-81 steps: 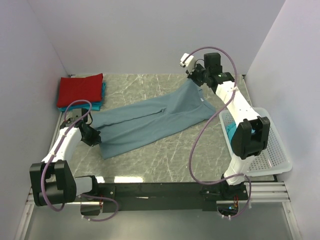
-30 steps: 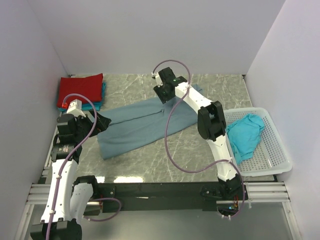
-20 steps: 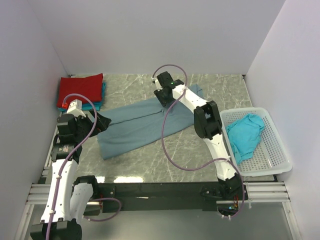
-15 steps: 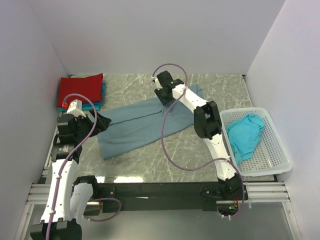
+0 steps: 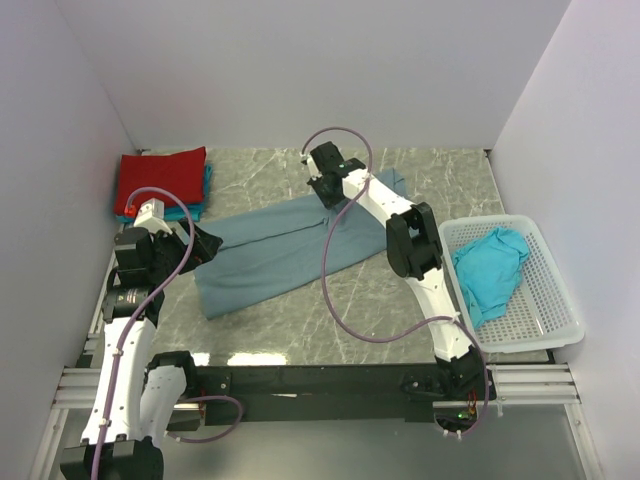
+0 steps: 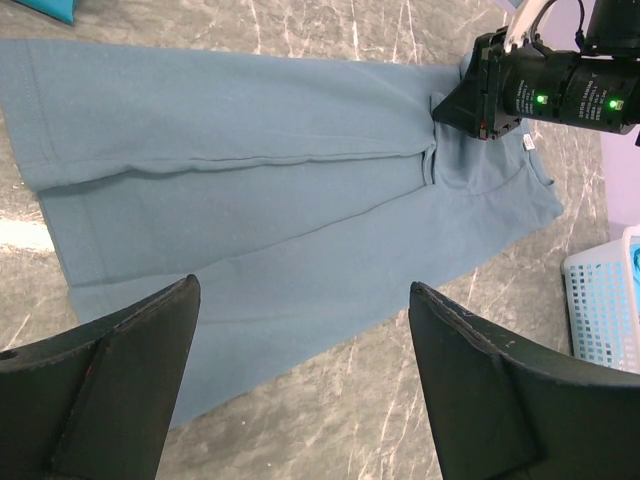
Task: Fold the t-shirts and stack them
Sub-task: Fold the tshirt
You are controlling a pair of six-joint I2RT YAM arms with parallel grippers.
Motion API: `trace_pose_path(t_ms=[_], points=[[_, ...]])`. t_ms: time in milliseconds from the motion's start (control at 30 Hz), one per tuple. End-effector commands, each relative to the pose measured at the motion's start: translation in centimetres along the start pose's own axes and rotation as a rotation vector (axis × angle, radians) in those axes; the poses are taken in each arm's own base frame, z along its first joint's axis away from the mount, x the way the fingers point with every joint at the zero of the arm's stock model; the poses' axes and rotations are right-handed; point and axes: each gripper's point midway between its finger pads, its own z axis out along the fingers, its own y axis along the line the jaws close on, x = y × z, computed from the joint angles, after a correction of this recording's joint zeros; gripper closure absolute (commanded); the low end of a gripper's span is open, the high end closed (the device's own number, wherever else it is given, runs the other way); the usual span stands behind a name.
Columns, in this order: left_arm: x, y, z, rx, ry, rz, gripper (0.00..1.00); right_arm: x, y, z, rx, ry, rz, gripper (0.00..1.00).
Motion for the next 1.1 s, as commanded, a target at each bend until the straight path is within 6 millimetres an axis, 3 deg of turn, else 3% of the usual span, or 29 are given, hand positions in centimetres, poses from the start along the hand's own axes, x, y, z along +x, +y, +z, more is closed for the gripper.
trace_pose_path(t_ms=[0, 33, 67, 267, 467, 600, 767, 800, 867, 967, 1067], points=[[-0.5, -0.6, 0.1, 0.031, -0.024, 0.03, 0.1, -2.7, 0.0, -1.4, 0.013, -0.075, -0.005, 0.86], [-0.6, -0.5, 0.1, 0.029, -0.026, 0.03, 0.1, -2.8, 0.1, -1.5, 0.012, -0.075, -0.006, 0.88], [-0.6, -0.5, 0.1, 0.029, -0.026, 0.03, 0.1, -2.8, 0.2, -1.6, 0.006, -0.077, -0.011, 1.0], [-0.5, -0.5, 0.2, 0.027, -0.023, 0.029, 0.1, -4.4, 0.5, -3.6, -0.012, -0.129, -0.02, 1.0], [-0.5, -0.5, 0.1, 0.028, -0.025, 0.03, 0.1, -5.7, 2.2, -5.7, -0.052, -0.174, -0.033, 1.0], [-0.6, -0.5, 0.1, 0.026, -0.024, 0.029, 0.1, -5.9, 3.9, -6.5, -0.074, -0.187, -0.059, 1.0], [-0.6, -0.5, 0.1, 0.028, -0.025, 0.03, 0.1, -6.1, 4.2, -6.7, -0.038, -0.192, -0.078, 1.0], [-0.6, -0.5, 0.1, 0.027, -0.025, 0.029, 0.1, -6.2, 3.6, -6.6, -0.009, -0.19, -0.074, 0.98], [-0.6, -0.5, 0.1, 0.029, -0.026, 0.03, 0.1, -5.8, 3.0, -5.9, 0.026, -0.175, -0.074, 0.84], [-0.6, -0.5, 0.1, 0.029, -0.026, 0.03, 0.1, -5.2, 2.0, -5.0, 0.081, -0.15, -0.074, 0.72], [-0.6, -0.6, 0.1, 0.029, -0.027, 0.029, 0.1, -4.8, 1.1, -4.1, 0.123, -0.135, -0.074, 0.69]])
